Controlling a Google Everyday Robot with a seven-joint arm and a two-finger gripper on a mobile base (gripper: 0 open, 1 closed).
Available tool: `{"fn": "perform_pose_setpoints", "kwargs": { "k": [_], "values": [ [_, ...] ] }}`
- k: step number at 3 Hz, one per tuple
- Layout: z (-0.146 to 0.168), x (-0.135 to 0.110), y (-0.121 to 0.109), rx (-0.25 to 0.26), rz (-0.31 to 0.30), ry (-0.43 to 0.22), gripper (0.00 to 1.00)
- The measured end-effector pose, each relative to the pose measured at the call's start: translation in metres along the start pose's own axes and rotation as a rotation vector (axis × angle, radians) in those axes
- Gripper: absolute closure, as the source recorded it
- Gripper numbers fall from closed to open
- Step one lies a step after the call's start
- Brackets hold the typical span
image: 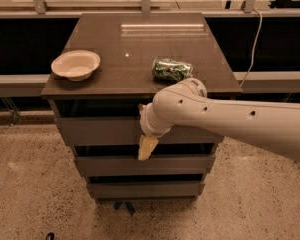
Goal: Open top drawer
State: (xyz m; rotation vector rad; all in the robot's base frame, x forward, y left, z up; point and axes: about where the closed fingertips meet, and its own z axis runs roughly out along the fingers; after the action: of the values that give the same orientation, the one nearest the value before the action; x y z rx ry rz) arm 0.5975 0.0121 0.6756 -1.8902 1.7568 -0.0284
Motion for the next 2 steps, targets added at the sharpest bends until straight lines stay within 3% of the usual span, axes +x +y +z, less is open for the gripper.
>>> {"fn": "perform_pose_setpoints", "kwargs": {
  "k": [1, 2],
  "values": [
    [0.026, 0.007, -0.003, -0.042, 0.019, 0.014, 0.23],
    [0.038, 0.012, -0.001, -0.072, 0.027, 0.024, 0.25]
  ]
}}
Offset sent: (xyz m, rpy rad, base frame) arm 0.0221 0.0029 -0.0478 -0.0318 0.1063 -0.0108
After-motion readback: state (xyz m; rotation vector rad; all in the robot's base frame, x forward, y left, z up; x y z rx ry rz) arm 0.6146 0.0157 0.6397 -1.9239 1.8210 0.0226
